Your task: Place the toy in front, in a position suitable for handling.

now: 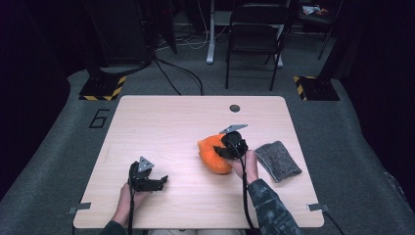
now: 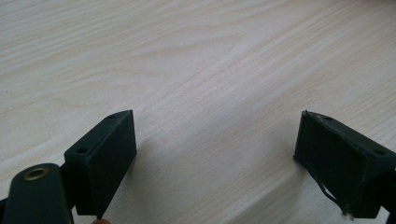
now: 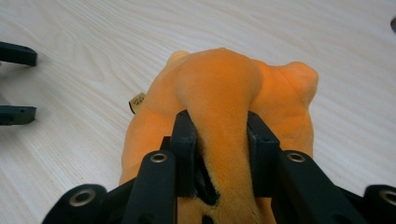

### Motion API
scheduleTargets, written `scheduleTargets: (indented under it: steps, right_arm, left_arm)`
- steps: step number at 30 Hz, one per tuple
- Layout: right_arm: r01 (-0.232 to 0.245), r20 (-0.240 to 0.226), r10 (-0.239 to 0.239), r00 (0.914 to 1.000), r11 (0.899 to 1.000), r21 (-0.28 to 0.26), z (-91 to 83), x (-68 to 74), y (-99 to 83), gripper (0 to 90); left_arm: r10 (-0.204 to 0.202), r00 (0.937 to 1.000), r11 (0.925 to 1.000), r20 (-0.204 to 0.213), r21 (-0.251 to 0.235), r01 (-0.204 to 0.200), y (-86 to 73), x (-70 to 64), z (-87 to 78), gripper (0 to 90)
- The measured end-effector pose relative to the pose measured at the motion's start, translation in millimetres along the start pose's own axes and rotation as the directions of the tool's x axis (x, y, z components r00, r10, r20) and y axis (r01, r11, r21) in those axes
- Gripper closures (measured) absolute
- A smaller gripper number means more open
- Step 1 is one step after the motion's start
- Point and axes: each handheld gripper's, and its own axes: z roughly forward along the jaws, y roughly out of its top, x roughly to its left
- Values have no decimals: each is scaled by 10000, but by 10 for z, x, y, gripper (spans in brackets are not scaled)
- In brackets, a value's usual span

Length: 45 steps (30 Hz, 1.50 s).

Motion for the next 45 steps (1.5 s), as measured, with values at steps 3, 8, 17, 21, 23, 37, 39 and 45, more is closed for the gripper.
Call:
scheduleTargets:
  steps: [3, 8, 17, 21, 23, 37, 39, 45]
  right_arm:
    - [428, -300, -438, 9986, 9985, -350, -58, -61, 12, 693]
    - [1054, -931, -1108, 9895, 9926, -607, -137, -87, 42, 691]
    - [2229, -1716, -2324, 9574, 9721, -725, -157, -118, 36, 681]
    - [2623, -1729, -2656, 9485, 9641, -417, -79, -123, -2, 666]
    - [2732, -1518, -2678, 9514, 9618, 154, 3, -103, -45, 652]
    - [1454, -882, -1427, 9858, 9891, 249, -83, -15, 37, 261]
    - [805, -646, -780, 9949, 9961, 365, -106, 30, 64, 222]
    - [-122, 428, 91, 9990, 9972, 732, -24, 196, 58, 237]
  left_arm:
    - [-2, 10000, 10000, -2, -3, 2, 0, 0, 0, 122]
    - [4, 10000, 10000, 1, -9, -4, 0, 0, 1, 122]
    - [0, 10000, 10000, -3, -1, 0, 0, 0, 0, 122]
    - [3, 10000, 10000, -3, -3, -3, 0, 0, 0, 122]
    - [0, 10000, 10000, -3, -8, 0, 0, 0, 0, 122]
    - [7, 10000, 10000, 1, -8, -7, 0, 0, 1, 122]
    - [3, 10000, 10000, -4, -3, -3, 0, 0, 0, 122]
    - [7, 10000, 10000, 1, -8, -7, 0, 0, 1, 122]
